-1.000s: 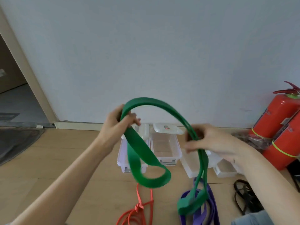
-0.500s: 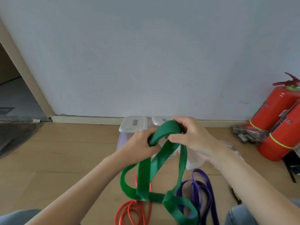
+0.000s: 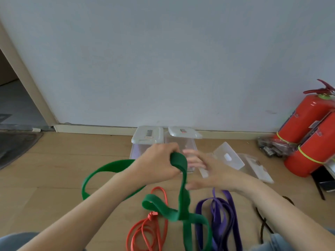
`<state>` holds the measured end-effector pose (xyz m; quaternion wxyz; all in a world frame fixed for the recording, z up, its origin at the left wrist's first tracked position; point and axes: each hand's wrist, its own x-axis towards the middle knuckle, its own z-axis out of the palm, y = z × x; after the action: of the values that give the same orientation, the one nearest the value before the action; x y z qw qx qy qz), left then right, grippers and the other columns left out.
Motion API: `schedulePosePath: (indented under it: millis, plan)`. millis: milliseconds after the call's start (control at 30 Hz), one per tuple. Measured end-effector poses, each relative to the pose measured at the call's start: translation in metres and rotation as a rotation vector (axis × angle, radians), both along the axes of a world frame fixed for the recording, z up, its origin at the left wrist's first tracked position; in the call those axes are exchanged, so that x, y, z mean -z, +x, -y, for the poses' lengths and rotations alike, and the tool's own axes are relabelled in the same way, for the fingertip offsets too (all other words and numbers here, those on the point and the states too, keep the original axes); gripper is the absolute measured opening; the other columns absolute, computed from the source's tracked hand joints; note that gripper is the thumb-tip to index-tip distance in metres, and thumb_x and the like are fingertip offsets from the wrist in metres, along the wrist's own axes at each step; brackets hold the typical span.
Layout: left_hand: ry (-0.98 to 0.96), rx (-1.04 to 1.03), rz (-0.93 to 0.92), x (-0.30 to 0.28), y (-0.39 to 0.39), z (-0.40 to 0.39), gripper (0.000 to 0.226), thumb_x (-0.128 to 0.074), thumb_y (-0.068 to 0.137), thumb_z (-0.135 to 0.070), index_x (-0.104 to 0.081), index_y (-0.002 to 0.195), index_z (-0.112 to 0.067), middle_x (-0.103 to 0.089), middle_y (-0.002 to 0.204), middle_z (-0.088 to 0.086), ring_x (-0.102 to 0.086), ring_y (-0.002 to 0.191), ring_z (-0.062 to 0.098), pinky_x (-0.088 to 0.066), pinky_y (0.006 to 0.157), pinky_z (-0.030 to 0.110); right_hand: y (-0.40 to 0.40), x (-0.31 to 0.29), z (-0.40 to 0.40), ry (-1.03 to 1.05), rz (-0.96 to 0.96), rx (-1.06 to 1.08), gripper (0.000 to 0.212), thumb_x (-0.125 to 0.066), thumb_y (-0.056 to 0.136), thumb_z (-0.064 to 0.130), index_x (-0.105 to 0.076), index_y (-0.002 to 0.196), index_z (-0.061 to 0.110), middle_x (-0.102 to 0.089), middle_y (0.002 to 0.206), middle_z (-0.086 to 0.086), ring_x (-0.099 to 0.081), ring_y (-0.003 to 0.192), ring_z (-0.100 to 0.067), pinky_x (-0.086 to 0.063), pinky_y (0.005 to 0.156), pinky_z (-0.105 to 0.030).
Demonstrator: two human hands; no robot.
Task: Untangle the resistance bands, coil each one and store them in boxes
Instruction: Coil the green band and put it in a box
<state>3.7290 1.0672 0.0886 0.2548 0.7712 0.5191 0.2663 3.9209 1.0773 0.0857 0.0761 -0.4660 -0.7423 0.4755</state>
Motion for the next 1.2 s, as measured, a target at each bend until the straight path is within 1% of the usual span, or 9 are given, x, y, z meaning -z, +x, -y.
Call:
schedulePosePath:
  millis: [200, 367, 567, 667, 733, 867, 1000, 1100, 1200]
  plan:
    - [0.024, -0.072, -0.114, 0.022, 0.006, -0.007, 0.016, -0.058, 0.072, -0.018, -0.043, 0.067, -0.022, -0.054, 0.063, -0.001, -0.055, 0.068, 0.025, -0.041, 0.059, 0.033, -0.021, 0.006, 0.006, 0.384, -0.121, 0.118, 0.021, -0.063, 0.078, -0.001, -0.062, 0.096, 0.009, -0.06, 0.076, -0.007, -0.054, 0.07, -0.019, -0.042, 0.065, -0.032]
    - [-0.153, 0.031, 0.046, 0.04, -0.007, -0.002, 0.027, -0.058, 0.08, -0.012, -0.038, 0.072, -0.028, -0.038, 0.063, -0.008, -0.037, 0.051, 0.003, -0.031, 0.052, 0.017, -0.001, -0.009, -0.003, 0.405, -0.257, 0.264, 0.031, -0.064, 0.076, -0.002, -0.067, 0.087, 0.028, -0.069, 0.079, 0.003, -0.063, 0.074, -0.013, -0.051, 0.07, -0.027]
    - [-0.089, -0.028, -0.043, 0.024, -0.018, -0.007, 0.025, -0.061, 0.075, -0.018, -0.038, 0.071, -0.027, -0.041, 0.061, -0.007, -0.037, 0.049, 0.004, -0.031, 0.048, 0.017, 0.015, -0.005, -0.011, 0.425, 0.067, 0.16, 0.033, -0.069, 0.077, 0.008, -0.057, 0.089, 0.036, -0.065, 0.082, 0.01, -0.058, 0.071, 0.002, -0.05, 0.072, -0.02]
    - [-0.074, 0.033, -0.025, 0.016, -0.007, -0.005, 0.025, -0.063, 0.071, -0.026, -0.038, 0.071, -0.029, -0.044, 0.062, -0.009, -0.041, 0.05, 0.001, -0.034, 0.048, 0.015, 0.007, 0.004, -0.002, 0.229, 0.032, 0.029, 0.069, -0.08, 0.069, 0.029, -0.034, 0.116, 0.05, -0.053, 0.103, 0.026, -0.048, 0.099, 0.02, -0.039, 0.085, -0.003]
    - [-0.101, 0.085, -0.029, 0.014, 0.004, -0.003, 0.028, -0.067, 0.072, -0.024, -0.04, 0.072, -0.031, -0.048, 0.065, -0.01, -0.045, 0.053, 0.0, -0.036, 0.047, 0.012, -0.007, 0.01, 0.002, 0.29, -0.095, 0.041, 0.083, -0.079, 0.069, 0.026, -0.024, 0.125, 0.055, -0.053, 0.11, 0.024, -0.047, 0.109, 0.015, -0.037, 0.094, -0.009]
    - [-0.152, 0.082, 0.074, 0.016, 0.002, -0.007, 0.024, -0.07, 0.07, -0.022, -0.049, 0.078, -0.032, -0.053, 0.067, -0.012, -0.05, 0.056, 0.0, -0.041, 0.052, 0.012, -0.011, 0.004, 0.004, 0.423, -0.248, 0.069, 0.06, -0.064, 0.074, 0.007, -0.042, 0.111, 0.048, -0.06, 0.079, 0.002, -0.057, 0.073, -0.016, -0.048, 0.071, -0.033]
    - [-0.154, -0.003, -0.196, 0.037, -0.02, -0.013, 0.046, -0.07, 0.077, -0.031, -0.05, 0.116, -0.02, -0.057, 0.108, -0.003, -0.055, 0.096, 0.012, -0.048, 0.083, 0.025, 0.006, -0.009, -0.006, 0.437, -0.43, 0.285, 0.041, -0.059, 0.079, -0.003, -0.064, 0.086, 0.037, -0.065, 0.081, 0.004, -0.057, 0.067, -0.013, -0.046, 0.064, -0.018]
    - [-0.373, -0.184, 0.127, 0.046, -0.034, -0.015, 0.024, -0.063, 0.087, -0.022, -0.058, 0.107, -0.011, -0.067, 0.096, -0.001, -0.065, 0.078, 0.011, -0.053, 0.068, 0.019, 0.024, -0.016, -0.016, 0.417, -0.517, 0.443, 0.033, -0.059, 0.083, -0.003, -0.067, 0.083, 0.029, -0.068, 0.085, 0.01, -0.061, 0.077, -0.005, -0.047, 0.069, -0.012]
    - [-0.514, -0.307, 0.609, 0.042, -0.04, -0.018, 0.021, -0.059, 0.089, -0.012, -0.064, 0.108, -0.005, -0.074, 0.086, 0.004, -0.071, 0.075, 0.014, -0.055, 0.064, 0.018, 0.032, -0.008, -0.019, 0.406, -0.38, 0.461, 0.023, -0.061, 0.084, 0.003, -0.065, 0.086, 0.025, -0.067, 0.089, -0.004, -0.061, 0.081, -0.02, -0.049, 0.073, -0.024]
